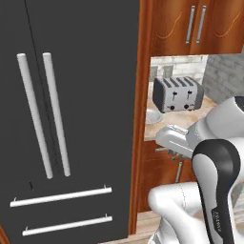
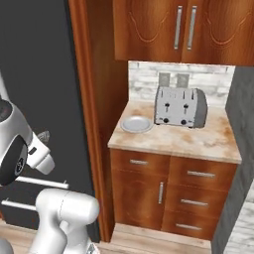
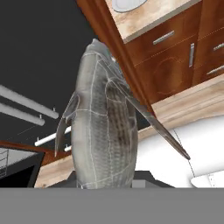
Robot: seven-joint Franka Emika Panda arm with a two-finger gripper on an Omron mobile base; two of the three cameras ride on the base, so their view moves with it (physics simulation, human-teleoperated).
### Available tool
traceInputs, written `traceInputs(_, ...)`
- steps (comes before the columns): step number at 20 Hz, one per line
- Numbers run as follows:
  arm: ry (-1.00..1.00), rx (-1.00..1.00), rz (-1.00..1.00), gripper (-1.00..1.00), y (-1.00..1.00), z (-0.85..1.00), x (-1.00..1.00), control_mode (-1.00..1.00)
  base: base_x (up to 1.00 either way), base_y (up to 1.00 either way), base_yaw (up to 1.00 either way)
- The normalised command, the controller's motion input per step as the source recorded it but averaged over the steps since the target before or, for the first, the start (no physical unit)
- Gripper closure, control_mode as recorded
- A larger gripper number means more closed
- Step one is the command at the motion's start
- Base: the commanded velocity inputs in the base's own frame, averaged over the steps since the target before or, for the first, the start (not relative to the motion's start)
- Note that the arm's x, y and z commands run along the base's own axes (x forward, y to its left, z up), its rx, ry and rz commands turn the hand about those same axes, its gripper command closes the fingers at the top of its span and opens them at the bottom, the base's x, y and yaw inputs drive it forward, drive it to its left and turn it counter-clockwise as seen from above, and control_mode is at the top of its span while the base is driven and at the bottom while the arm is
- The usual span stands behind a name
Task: Take the fish from the oven and place it on the plate on the counter.
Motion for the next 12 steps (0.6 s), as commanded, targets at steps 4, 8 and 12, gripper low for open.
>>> traceInputs(4, 0.00, 0.00, 0.00, 1.00, 0.00, 0.00, 0.00, 1.00, 0.29, -0.84, 0.03)
traceInputs(8, 0.00, 0.00, 0.00, 1.00, 0.00, 0.00, 0.00, 1.00, 0.78, -0.35, 0.04)
traceInputs(12, 0.00, 0.00, 0.00, 1.00, 0.00, 0.00, 0.00, 1.00, 0.63, -0.49, 0.05)
